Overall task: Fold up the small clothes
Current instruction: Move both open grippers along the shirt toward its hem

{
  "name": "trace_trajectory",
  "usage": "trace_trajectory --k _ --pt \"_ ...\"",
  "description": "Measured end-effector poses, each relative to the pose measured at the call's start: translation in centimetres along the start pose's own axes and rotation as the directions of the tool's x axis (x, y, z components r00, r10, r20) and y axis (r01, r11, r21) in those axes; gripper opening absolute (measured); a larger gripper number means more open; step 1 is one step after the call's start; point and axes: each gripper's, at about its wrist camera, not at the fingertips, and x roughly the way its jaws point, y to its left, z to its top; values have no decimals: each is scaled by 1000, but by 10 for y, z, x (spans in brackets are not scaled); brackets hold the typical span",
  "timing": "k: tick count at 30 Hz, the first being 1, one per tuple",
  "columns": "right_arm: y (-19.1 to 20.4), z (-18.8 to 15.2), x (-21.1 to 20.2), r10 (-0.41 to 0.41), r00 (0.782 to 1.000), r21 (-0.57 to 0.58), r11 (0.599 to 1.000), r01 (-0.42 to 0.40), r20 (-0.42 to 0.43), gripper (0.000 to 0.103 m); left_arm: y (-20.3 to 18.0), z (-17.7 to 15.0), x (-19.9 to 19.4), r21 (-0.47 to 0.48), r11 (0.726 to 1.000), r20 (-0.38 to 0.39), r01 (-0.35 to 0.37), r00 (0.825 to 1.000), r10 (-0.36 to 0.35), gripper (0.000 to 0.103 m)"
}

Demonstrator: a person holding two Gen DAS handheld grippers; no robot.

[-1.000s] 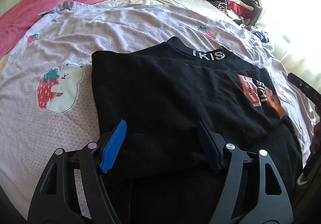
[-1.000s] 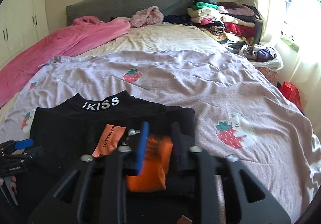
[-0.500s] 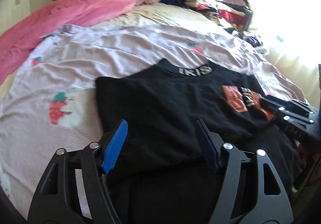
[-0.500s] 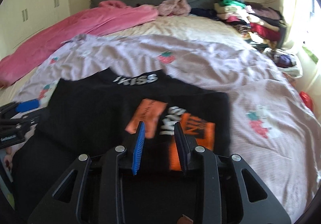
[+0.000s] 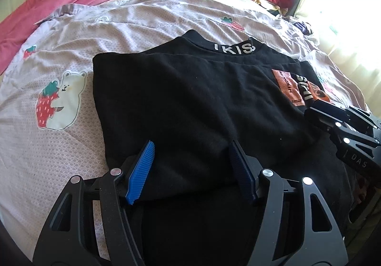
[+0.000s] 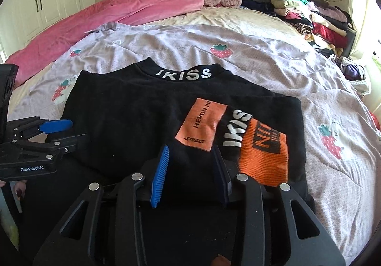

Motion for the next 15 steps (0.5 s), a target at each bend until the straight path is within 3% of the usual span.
trace_trajectory --k 1,4,15 --pt "-1 -1 4 -20 999 4 1000 20 -26 48 0 0 0 -1 1000 0 0 1000 0 58" --pt "-9 -6 19 -3 996 43 999 7 -86 48 -1 0 -1 3 1000 1 0 1000 0 58" --pt "-9 -8 11 2 998 88 996 4 -66 52 -2 -1 -3 13 1000 3 -14 1000 14 58"
